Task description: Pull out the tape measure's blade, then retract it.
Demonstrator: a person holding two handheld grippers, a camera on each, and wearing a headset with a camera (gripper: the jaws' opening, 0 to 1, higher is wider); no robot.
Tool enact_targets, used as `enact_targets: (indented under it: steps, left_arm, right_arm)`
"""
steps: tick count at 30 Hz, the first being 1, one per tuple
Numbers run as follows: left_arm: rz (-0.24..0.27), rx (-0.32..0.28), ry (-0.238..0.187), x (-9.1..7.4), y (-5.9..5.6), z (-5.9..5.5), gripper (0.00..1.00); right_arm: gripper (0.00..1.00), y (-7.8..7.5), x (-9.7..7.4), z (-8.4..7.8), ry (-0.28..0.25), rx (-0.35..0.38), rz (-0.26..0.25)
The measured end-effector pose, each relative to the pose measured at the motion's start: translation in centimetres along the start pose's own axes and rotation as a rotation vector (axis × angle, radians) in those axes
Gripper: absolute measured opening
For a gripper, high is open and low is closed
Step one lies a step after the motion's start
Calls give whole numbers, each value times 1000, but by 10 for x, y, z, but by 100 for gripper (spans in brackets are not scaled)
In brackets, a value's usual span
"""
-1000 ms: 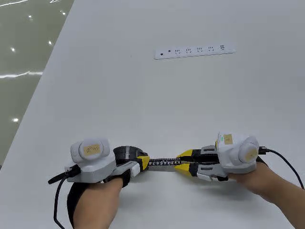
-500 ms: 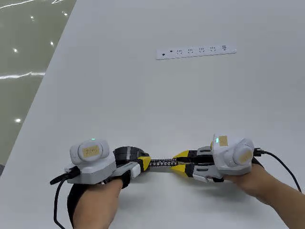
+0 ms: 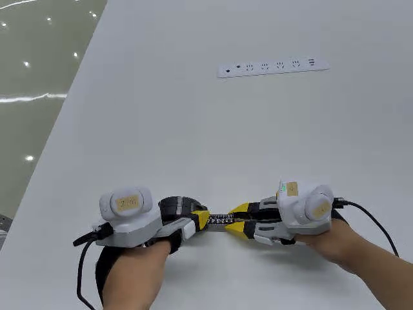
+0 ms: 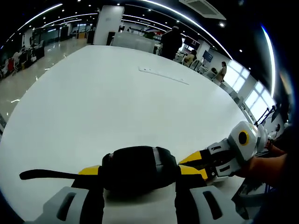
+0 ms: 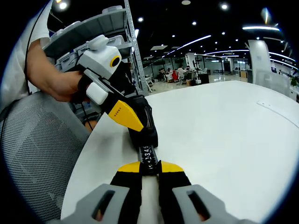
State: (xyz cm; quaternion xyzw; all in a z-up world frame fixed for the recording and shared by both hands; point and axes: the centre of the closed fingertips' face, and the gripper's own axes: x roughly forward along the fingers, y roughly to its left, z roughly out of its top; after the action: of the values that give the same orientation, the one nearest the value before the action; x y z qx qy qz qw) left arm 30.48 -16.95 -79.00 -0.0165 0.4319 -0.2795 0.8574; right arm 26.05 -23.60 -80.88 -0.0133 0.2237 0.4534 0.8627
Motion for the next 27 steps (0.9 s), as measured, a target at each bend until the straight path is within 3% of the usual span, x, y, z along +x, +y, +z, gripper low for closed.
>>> enact_targets:
  steps: [20,27]
  left_arm:
    - [-7,-9,4,0,1,0,58]
    - [-8,5,4,0,1,0,58]
  right_arm:
    - [10,4,28,8,18,-14,26]
    - [11,5,29,7,19,-13,39]
